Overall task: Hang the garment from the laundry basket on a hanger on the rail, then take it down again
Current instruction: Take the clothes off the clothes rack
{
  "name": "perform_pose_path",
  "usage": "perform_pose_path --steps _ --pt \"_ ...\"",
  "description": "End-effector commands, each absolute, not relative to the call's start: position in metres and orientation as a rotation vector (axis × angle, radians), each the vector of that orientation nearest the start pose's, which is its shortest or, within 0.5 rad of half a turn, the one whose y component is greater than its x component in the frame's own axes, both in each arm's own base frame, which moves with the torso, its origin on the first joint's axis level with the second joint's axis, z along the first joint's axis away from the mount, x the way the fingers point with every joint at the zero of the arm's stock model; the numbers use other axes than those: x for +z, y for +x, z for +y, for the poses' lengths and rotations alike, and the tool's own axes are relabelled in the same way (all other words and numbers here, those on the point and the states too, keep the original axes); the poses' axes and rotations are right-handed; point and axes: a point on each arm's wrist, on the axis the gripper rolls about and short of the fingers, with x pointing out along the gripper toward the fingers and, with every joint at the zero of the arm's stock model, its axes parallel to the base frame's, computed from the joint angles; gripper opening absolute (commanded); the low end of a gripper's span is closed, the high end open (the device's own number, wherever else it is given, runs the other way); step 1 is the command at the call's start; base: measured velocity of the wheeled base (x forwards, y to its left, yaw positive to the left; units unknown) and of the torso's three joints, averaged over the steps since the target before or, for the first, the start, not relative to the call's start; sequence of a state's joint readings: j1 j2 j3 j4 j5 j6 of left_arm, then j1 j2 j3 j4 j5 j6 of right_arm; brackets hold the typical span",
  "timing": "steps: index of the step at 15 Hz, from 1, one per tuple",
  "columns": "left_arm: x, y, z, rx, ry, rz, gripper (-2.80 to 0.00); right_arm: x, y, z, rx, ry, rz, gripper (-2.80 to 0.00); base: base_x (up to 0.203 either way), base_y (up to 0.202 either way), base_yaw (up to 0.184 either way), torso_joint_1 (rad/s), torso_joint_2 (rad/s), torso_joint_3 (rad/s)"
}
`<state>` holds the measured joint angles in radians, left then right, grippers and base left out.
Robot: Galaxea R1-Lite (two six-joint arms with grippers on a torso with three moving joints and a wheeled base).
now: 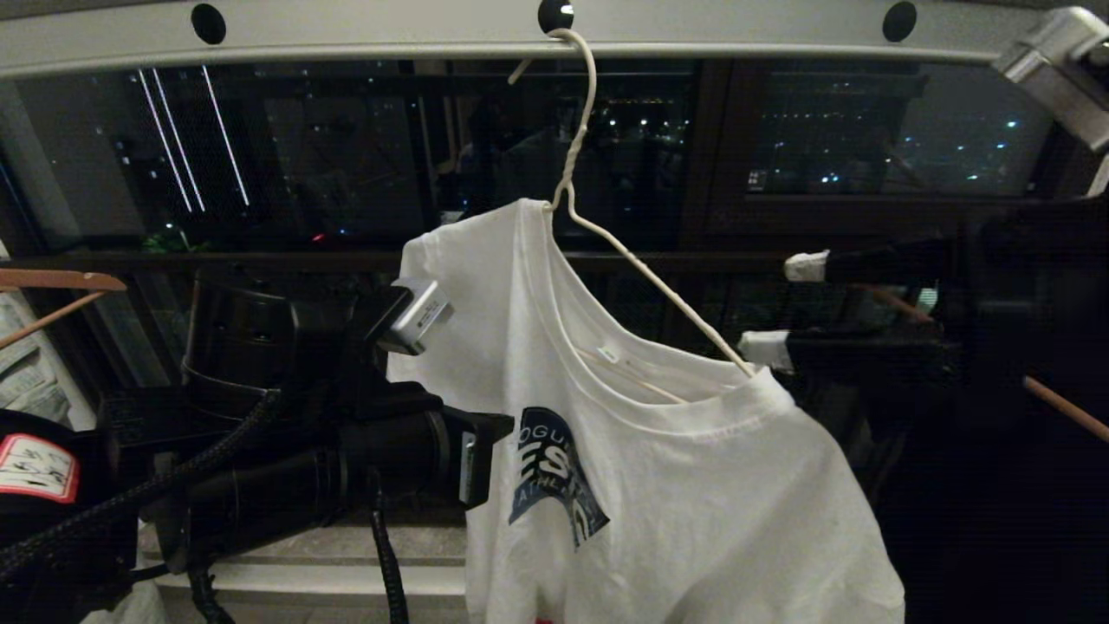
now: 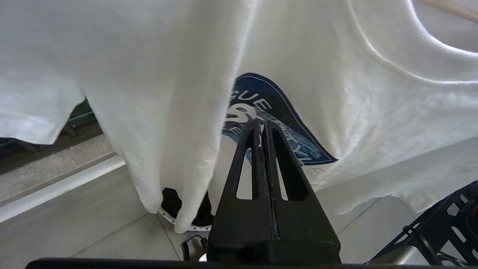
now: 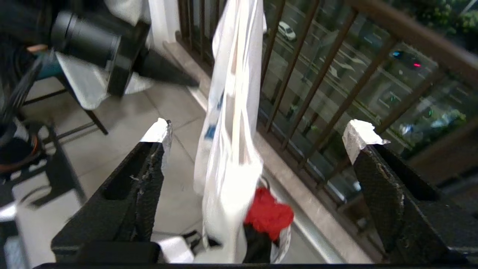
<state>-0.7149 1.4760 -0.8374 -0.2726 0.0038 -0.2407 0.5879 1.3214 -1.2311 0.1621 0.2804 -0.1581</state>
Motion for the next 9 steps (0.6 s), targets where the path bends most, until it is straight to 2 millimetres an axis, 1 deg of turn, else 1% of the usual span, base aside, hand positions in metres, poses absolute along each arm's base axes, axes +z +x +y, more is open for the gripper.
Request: perform_pose_path --steps 1,4,7,9 --pt "0.219 0.191 -0.165 -0.655 -0.099 0.430 -2.80 0.325 0.196 0.141 0.898 -0.204 0.207 0.00 0.000 0.000 0.000 0.000 0.00 0.000" --pt "0.220 0.190 -0.165 -0.655 -0.100 0.427 -2.80 0.333 0.209 0.160 0.926 -0.211 0.178 0.00 0.000 0.000 0.000 0.000 0.00 0.000" --pt "0.220 0.190 -0.165 -0.656 -0.101 0.424 -2.80 0.337 0.222 0.172 0.934 -0.211 0.166 0.00 0.000 0.000 0.000 0.000 0.00 0.000" --pt "0.221 0.190 -0.164 -0.656 -0.102 0.423 -2.80 0.335 0.232 0.180 0.936 -0.212 0.171 0.00 0.000 0.000 0.000 0.000 0.00 0.000"
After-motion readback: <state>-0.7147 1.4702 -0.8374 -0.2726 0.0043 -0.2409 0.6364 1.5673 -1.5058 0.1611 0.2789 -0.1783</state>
